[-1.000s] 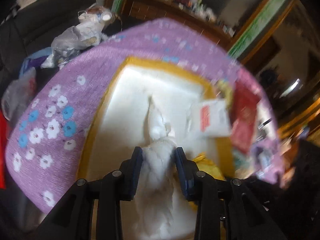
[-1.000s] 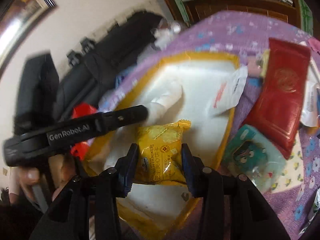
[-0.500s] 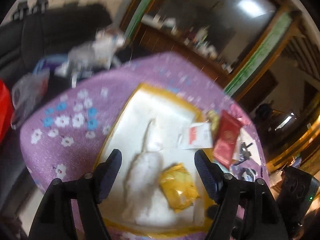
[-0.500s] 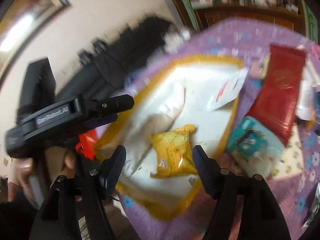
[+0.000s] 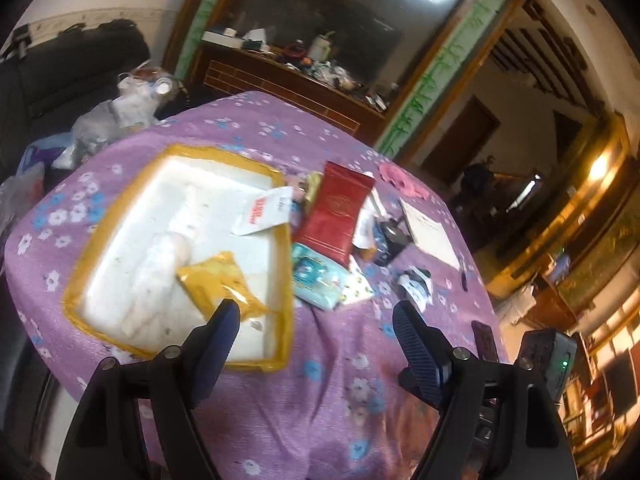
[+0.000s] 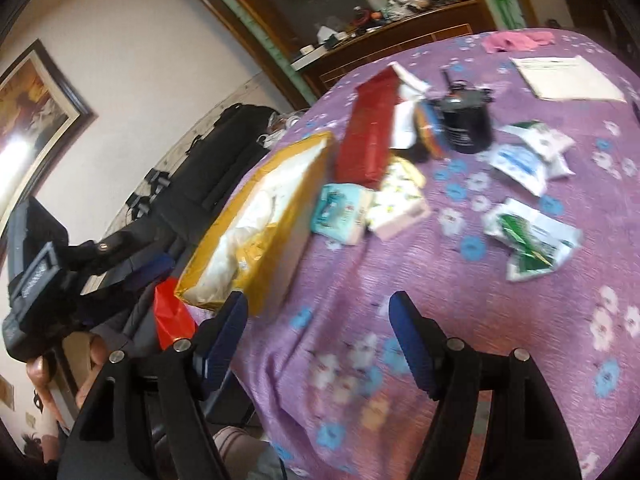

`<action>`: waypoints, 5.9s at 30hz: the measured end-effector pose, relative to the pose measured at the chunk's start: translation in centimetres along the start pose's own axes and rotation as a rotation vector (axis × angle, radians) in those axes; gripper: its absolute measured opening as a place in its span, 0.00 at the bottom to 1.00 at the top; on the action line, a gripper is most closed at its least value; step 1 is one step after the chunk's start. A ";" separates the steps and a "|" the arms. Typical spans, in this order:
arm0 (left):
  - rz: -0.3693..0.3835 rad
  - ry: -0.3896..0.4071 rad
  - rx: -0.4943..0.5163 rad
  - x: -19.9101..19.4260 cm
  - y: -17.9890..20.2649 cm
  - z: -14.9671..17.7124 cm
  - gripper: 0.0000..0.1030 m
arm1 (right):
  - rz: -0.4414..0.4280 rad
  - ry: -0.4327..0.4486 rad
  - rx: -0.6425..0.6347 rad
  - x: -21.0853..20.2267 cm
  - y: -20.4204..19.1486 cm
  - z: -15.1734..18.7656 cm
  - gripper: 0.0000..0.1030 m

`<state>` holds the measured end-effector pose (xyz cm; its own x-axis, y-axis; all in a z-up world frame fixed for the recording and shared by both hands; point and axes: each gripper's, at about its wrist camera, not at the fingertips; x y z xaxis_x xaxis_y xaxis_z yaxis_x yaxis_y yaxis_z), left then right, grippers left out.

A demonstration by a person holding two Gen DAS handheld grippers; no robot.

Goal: Organize soft objects
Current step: 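Move both grippers toward the green-and-white medicine sachets on the tablecloth, then grasp a green-and-white sachet with the left gripper while the right gripper grasps another sachet, then carry both held sachets over the white box, then open the left gripper over the box while the right gripper releases its sachet into it, then move the right gripper to the white-and-blue sachet and close on it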

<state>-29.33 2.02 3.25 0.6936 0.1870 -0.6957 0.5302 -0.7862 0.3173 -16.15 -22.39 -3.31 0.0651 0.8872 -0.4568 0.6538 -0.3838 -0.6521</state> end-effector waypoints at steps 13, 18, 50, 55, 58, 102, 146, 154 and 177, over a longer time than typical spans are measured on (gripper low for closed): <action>0.079 -0.120 0.095 5.1 5.9 -0.5 0.79 | 0.008 -0.029 -0.015 1.0 4.1 -1.8 0.70; 0.089 -0.195 0.086 8.3 7.2 -0.4 0.79 | 0.021 -0.025 -0.008 0.0 5.6 -2.6 0.70; 0.143 -0.443 0.288 19.0 18.7 3.9 0.35 | 0.126 0.041 0.333 -0.3 18.5 -12.8 0.70; 0.151 -0.461 0.259 18.4 17.6 3.8 0.20 | 0.131 0.047 0.388 0.5 19.2 -12.9 0.58; 0.161 -0.438 0.256 17.1 16.5 3.7 0.20 | 0.137 0.063 0.406 0.8 19.4 -13.1 0.51; 0.179 -0.229 0.003 7.0 3.7 -0.7 0.20 | -0.053 0.078 0.015 1.2 4.5 -6.3 0.23; -0.200 -0.140 -0.183 10.7 -12.5 -8.4 0.20 | -0.002 -0.264 -0.262 20.1 -6.3 -9.1 0.24; -0.251 -0.155 -0.191 10.9 -12.2 -8.0 0.55 | -0.050 -0.248 -0.134 19.1 -4.4 -8.9 0.47; -0.104 -0.083 0.018 7.2 4.8 -4.6 0.67 | -0.150 -0.050 0.019 3.9 4.7 -6.8 0.67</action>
<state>-19.53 2.34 2.74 0.5924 0.2188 -0.7754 0.5875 -0.7759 0.2299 -7.70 -18.96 -4.01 -0.0706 0.9213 -0.3825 0.6387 -0.2528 -0.7267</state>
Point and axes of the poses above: each gripper's, at about its wrist camera, not at the fingertips, and x roughly the way its jaws point, y to its right, z to its underside, and after that the axes turned 13 degrees about -z, right-handed
